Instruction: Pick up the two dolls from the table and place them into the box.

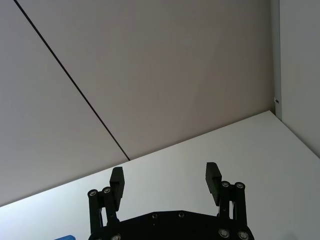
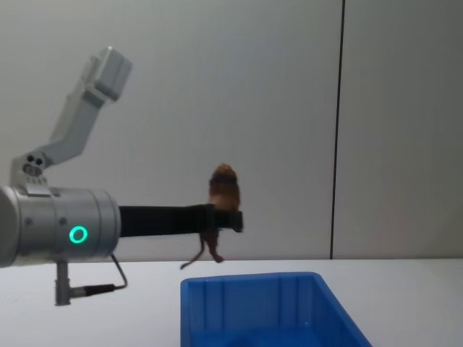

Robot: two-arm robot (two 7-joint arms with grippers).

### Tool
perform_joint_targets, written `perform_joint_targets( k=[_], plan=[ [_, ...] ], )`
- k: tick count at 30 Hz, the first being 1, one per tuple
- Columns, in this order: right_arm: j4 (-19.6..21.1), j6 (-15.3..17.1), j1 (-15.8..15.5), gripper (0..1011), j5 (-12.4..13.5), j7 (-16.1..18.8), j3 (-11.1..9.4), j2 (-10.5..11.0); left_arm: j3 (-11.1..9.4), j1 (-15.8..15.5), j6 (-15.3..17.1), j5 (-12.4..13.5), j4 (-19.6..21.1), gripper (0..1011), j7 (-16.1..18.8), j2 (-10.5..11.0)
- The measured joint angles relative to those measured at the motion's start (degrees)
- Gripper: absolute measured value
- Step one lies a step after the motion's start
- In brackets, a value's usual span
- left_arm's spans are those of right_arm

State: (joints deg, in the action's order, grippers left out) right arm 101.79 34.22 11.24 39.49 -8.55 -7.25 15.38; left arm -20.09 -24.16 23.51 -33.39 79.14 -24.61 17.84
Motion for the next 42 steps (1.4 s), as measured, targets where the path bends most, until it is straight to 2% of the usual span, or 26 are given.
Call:
perform_joint_targets(
  k=[10, 13, 15, 20, 21, 23, 27, 28, 31, 33, 42],
  plan=[
    [0.00, 0.00, 0.00, 1001, 0.00, 0.00, 0.00, 0.00, -1.26, -5.02, 2.66, -0.12, -9.69, 349, -10.98, -2.58],
    [0.00, 0.00, 0.00, 1001, 0.00, 0.00, 0.00, 0.00, -1.72, -6.55, 3.14, 0.07, -12.93, 413, -14.24, -3.42],
    [0.00, 0.00, 0.00, 1001, 0.00, 0.00, 0.00, 0.00, -2.09, -7.73, 3.38, 0.23, -15.44, 512, -16.33, -4.05],
    [0.00, 0.00, 0.00, 1001, 0.00, 0.00, 0.00, 0.00, -2.60, -9.36, 3.73, 0.41, -18.74, 629, -19.32, -4.96],
    [0.00, 0.00, 0.00, 1001, 0.00, 0.00, 0.00, 0.00, -2.72, -9.74, 3.80, 0.45, -19.61, 686, -20.04, -5.15],
    [0.00, 0.00, 0.00, 1001, 0.00, 0.00, 0.00, 0.00, -2.80, -10.05, 3.87, 0.48, -20.20, 766, -20.58, -5.29],
    [0.00, 0.00, 0.00, 1001, 0.00, 0.00, 0.00, 0.00, -2.90, -10.36, 3.72, 0.42, -20.74, 842, -21.06, -5.43],
    [0.00, 0.00, 0.00, 1001, 0.00, 0.00, 0.00, 0.00, -2.90, -10.37, 3.46, 0.30, -20.73, 895, -21.04, -5.43],
    [0.00, 0.00, 0.00, 1001, 0.00, 0.00, 0.00, 0.00, -2.87, -10.23, 2.68, -0.05, -20.16, 972, -20.67, -5.33],
    [0.00, 0.00, 0.00, 1001, 0.00, 0.00, 0.00, 0.00, -2.78, -9.91, 1.80, -0.38, -19.40, 1001, -20.02, -5.14],
    [0.00, 0.00, 0.00, 1001, 0.00, 0.00, 0.00, 0.00, -2.23, -8.17, -2.57, -1.55, -15.06, 1001, -16.15, -4.12]
  ],
)
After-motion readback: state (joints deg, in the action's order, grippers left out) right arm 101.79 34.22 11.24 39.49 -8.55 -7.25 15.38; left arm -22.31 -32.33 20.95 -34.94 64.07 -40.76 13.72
